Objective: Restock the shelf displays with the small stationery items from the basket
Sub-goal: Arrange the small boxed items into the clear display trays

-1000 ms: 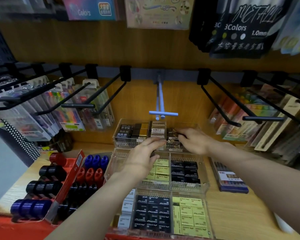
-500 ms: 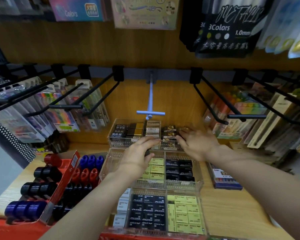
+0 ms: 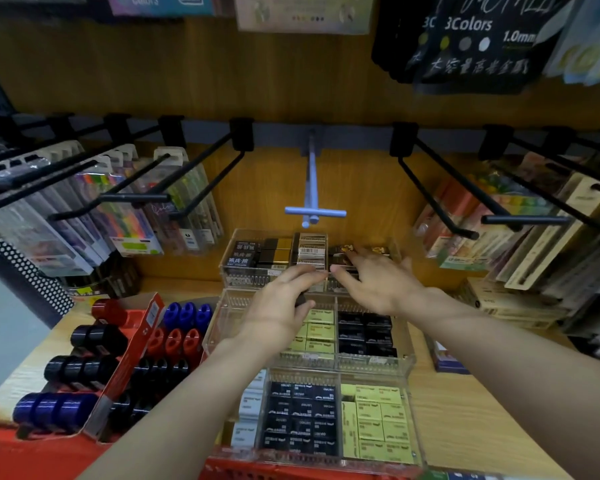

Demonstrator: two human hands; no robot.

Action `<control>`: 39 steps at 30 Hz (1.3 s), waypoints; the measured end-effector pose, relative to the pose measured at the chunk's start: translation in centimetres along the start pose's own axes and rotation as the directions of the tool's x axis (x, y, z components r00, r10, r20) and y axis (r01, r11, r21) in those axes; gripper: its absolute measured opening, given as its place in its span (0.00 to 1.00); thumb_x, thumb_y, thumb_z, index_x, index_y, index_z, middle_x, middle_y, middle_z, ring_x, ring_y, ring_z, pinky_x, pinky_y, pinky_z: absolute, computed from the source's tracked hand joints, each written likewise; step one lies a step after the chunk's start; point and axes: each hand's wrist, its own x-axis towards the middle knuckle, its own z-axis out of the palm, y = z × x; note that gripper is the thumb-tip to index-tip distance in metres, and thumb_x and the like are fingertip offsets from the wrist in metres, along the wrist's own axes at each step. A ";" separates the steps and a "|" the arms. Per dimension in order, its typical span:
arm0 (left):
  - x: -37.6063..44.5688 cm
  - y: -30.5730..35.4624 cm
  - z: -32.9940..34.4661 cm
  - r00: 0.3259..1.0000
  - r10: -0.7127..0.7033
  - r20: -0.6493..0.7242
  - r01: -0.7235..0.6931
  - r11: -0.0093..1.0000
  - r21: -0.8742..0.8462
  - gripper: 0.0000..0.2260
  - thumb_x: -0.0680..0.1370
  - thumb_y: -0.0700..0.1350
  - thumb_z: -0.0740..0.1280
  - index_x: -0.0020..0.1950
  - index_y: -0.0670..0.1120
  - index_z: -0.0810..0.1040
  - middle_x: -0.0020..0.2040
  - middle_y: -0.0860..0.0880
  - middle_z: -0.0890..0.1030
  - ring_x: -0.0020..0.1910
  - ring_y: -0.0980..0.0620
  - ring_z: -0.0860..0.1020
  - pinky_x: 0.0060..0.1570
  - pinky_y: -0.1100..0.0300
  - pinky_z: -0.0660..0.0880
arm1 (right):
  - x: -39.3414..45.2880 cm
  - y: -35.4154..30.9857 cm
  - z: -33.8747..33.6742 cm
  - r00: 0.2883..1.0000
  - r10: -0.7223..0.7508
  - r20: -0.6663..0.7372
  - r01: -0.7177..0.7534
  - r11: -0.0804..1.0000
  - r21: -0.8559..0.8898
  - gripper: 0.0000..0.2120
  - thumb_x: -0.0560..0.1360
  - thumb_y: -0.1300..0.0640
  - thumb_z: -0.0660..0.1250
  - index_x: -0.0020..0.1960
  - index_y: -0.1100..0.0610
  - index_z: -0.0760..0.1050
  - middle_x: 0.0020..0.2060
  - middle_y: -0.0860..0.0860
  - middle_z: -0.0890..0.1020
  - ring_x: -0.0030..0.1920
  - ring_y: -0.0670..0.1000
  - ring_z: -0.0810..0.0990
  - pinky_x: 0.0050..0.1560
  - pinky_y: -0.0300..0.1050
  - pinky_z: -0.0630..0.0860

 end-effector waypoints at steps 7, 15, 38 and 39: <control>-0.1 0.2 0.0 1.000 -0.004 0.002 0.004 1.000 0.002 0.23 0.80 0.41 0.67 0.72 0.58 0.71 0.73 0.59 0.68 0.69 0.54 0.70 0.69 0.55 0.69 | -0.9 0.6 0.2 0.998 -0.051 0.048 0.052 0.998 -0.033 0.34 0.78 0.31 0.41 0.78 0.46 0.57 0.79 0.45 0.56 0.78 0.50 0.54 0.72 0.70 0.50; -0.1 0.3 0.1 1.000 -0.014 0.015 0.014 1.000 0.002 0.23 0.80 0.42 0.67 0.73 0.58 0.71 0.74 0.58 0.67 0.71 0.54 0.68 0.70 0.56 0.67 | -1.1 -0.3 -0.4 0.999 -0.006 0.040 0.007 1.000 -0.029 0.37 0.75 0.28 0.37 0.72 0.44 0.69 0.73 0.44 0.68 0.73 0.52 0.64 0.67 0.71 0.54; -11.4 12.2 -8.9 0.897 -0.348 0.272 0.236 -0.142 -0.961 0.12 0.82 0.40 0.62 0.64 0.51 0.75 0.53 0.46 0.85 0.47 0.43 0.85 0.33 0.55 0.78 | -19.4 -9.6 -6.5 0.995 0.093 -0.017 0.001 0.168 0.986 0.13 0.72 0.56 0.76 0.54 0.56 0.80 0.49 0.56 0.84 0.44 0.55 0.86 0.45 0.47 0.84; -12.3 12.9 -9.0 0.905 -0.344 0.250 0.215 -0.137 -0.967 0.11 0.82 0.40 0.62 0.63 0.50 0.76 0.55 0.47 0.85 0.46 0.45 0.85 0.32 0.56 0.78 | -20.4 -9.9 -6.8 0.995 0.099 -0.015 0.001 0.141 0.990 0.11 0.72 0.58 0.75 0.54 0.57 0.81 0.48 0.57 0.84 0.44 0.55 0.86 0.46 0.47 0.83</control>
